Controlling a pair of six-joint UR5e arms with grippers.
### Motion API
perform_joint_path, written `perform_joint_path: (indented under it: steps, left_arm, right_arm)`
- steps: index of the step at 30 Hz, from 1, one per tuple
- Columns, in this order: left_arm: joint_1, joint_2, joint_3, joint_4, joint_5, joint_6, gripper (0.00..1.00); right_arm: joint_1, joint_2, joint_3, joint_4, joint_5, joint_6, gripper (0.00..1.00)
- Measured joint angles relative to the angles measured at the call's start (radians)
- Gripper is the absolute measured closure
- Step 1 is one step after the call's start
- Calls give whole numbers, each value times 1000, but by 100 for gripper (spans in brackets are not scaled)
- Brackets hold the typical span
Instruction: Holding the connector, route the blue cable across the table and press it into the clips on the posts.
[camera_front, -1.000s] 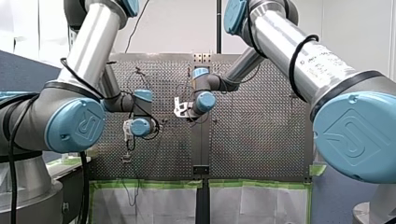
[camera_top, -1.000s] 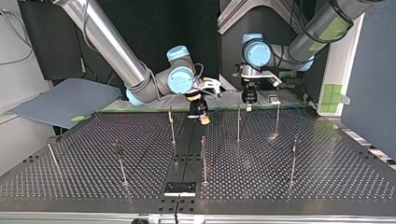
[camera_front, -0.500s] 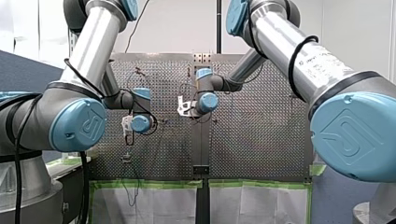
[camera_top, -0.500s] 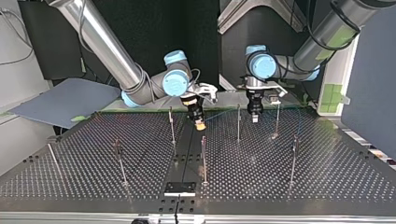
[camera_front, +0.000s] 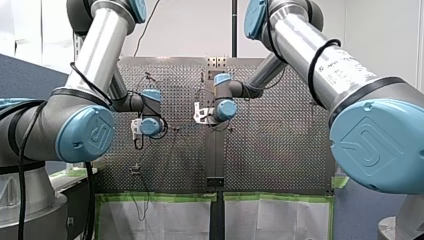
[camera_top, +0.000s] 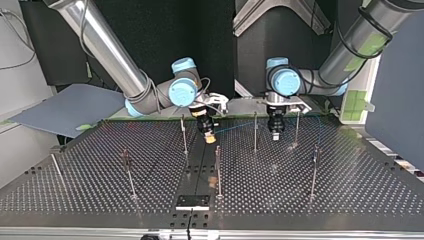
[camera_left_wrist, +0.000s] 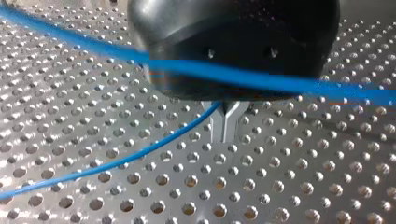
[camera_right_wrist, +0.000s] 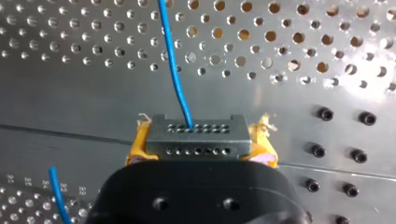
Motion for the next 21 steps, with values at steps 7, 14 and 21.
perform_joint_path:
  steps: [7,14,21]
  left_arm:
    - [3,0,3,-19,-3,2,61]
    - [3,0,3,-61,-30,26,0]
    - [-7,6,1,-116,-71,58,0]
  right_arm:
    - [-1,0,0,0,-1,0,100]
    - [-2,0,-1,1,-6,0,100]
    - [-2,0,-1,2,-7,0,100]
